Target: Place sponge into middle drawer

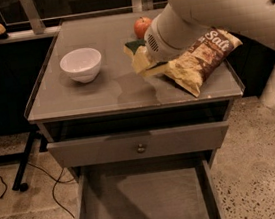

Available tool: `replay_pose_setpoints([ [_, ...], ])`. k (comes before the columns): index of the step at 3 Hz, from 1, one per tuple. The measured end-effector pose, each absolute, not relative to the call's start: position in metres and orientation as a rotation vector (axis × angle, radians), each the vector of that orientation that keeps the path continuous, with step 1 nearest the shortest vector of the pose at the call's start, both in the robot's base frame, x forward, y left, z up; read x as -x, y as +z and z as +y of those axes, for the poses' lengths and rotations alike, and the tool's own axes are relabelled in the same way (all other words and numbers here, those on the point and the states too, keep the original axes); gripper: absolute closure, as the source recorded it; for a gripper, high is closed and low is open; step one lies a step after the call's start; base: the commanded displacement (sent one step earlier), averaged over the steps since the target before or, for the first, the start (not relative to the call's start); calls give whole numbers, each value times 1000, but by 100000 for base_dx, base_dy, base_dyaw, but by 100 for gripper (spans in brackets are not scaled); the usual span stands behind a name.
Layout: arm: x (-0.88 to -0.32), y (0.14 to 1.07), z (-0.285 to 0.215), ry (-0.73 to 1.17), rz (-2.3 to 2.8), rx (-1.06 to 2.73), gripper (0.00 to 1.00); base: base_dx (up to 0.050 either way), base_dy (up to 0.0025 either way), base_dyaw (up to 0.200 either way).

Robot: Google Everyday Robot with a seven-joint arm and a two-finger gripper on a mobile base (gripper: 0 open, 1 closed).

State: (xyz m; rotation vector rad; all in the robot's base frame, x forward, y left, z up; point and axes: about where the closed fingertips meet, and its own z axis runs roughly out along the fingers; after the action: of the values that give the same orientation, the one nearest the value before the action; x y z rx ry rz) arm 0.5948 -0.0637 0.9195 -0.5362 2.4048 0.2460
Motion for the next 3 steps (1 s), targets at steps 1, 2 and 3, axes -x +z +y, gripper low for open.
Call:
replay_pose_setpoints([
  [1,-572,902,-68,251,2421,451,100,0,0,0],
  [2,-572,902,-68,251,2421,452,100,0,0,0],
  [3,-567,910,-56,278,2396,516,100,0,0,0],
])
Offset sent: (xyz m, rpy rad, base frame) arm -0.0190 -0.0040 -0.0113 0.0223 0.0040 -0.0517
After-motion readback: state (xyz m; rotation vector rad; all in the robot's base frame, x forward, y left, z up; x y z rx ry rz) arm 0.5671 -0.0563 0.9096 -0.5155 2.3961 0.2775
